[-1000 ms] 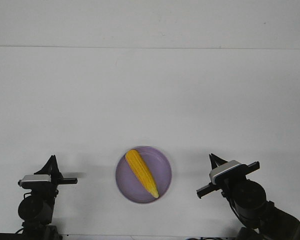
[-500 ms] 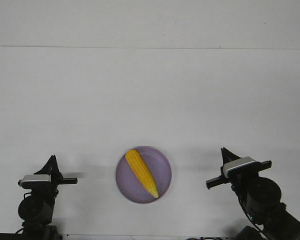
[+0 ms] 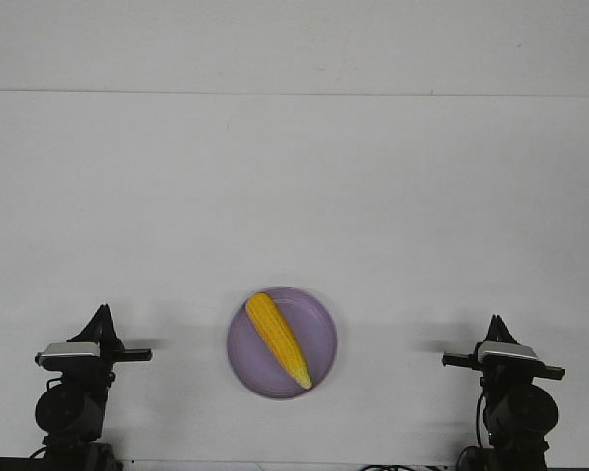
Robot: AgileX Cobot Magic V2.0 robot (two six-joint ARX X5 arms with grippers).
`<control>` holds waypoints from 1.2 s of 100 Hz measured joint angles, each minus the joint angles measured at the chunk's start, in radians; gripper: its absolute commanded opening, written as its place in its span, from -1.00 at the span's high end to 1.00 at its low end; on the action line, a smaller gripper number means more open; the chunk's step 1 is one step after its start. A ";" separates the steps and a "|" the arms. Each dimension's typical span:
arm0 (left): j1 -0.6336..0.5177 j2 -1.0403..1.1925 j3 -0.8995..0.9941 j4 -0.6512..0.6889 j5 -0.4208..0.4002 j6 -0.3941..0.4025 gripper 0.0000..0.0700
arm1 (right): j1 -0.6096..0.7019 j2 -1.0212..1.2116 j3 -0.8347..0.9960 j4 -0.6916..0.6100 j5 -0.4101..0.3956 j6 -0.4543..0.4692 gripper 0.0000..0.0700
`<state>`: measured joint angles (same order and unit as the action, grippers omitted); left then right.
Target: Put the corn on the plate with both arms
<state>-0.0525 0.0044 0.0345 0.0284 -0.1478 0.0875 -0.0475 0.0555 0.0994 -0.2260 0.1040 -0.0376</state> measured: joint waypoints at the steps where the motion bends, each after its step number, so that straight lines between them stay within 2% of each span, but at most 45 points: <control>1: 0.000 0.000 0.000 0.000 0.000 0.000 0.96 | 0.000 -0.004 -0.005 0.000 0.000 0.000 0.95; 14: 0.000 0.000 0.000 0.000 0.000 0.000 0.96 | -0.012 -0.040 -0.048 0.013 -0.001 0.000 0.95; 28: 0.000 0.000 0.000 0.000 0.000 0.000 0.96 | -0.018 -0.053 -0.082 0.085 -0.007 0.000 0.95; 120: 0.000 0.000 0.000 0.000 0.000 0.000 0.96 | -0.018 -0.053 -0.083 0.111 -0.007 0.008 0.95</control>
<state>-0.0525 0.0044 0.0345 0.0284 -0.1482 0.0879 -0.0658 0.0025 0.0162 -0.1150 0.0967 -0.0296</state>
